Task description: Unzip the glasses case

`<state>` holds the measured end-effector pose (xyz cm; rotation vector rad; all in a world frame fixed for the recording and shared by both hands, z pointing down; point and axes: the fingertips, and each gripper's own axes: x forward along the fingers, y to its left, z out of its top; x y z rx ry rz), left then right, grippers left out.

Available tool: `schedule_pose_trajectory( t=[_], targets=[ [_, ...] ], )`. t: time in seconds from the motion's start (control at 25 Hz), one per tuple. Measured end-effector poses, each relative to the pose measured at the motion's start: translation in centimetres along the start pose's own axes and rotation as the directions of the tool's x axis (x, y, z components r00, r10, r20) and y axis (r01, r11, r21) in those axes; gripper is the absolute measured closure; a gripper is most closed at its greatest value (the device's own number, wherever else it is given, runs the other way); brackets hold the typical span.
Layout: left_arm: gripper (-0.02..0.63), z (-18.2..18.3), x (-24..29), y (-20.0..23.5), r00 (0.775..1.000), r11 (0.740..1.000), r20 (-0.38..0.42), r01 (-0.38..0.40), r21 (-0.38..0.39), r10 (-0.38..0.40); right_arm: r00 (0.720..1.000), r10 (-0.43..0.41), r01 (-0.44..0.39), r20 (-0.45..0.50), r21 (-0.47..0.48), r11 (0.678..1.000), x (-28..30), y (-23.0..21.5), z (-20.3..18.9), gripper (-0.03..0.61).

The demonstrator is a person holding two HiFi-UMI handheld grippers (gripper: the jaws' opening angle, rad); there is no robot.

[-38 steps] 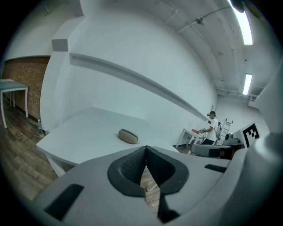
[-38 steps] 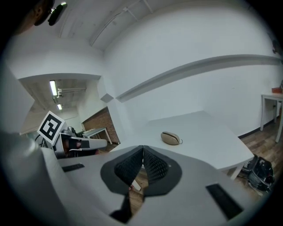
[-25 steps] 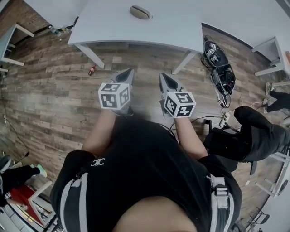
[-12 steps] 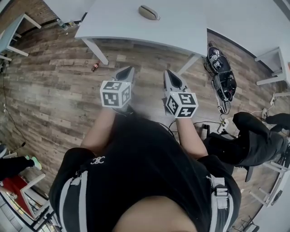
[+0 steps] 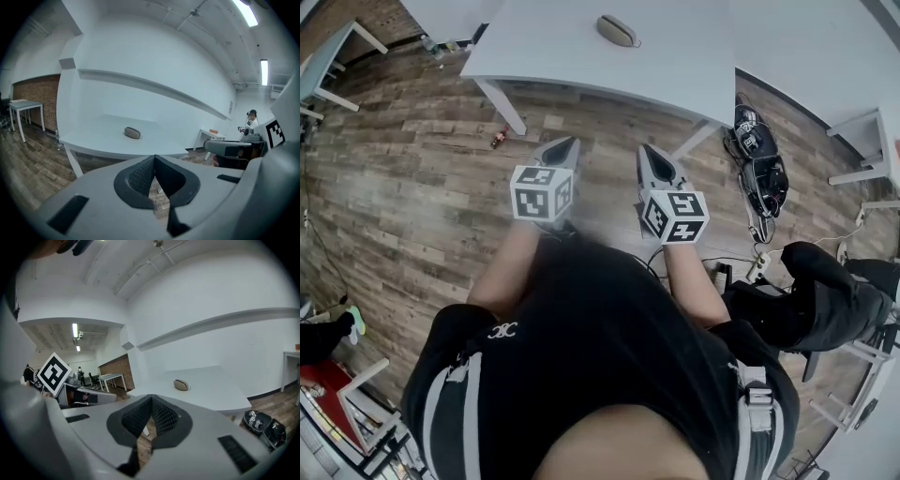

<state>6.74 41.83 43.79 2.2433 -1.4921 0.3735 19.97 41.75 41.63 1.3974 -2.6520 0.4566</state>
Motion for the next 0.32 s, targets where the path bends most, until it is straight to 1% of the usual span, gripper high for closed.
schedule_pose_trajectory(
  t=[0.32],
  targets=[
    [0.611, 0.5, 1.3, 2.3, 1.000, 1.000, -0.012, 0.018, -0.013, -0.018, 1.000, -0.007, 0.006, -0.020, -0.013, 1.000, 2.7, 0.4, 0.3, 0.565]
  ],
)
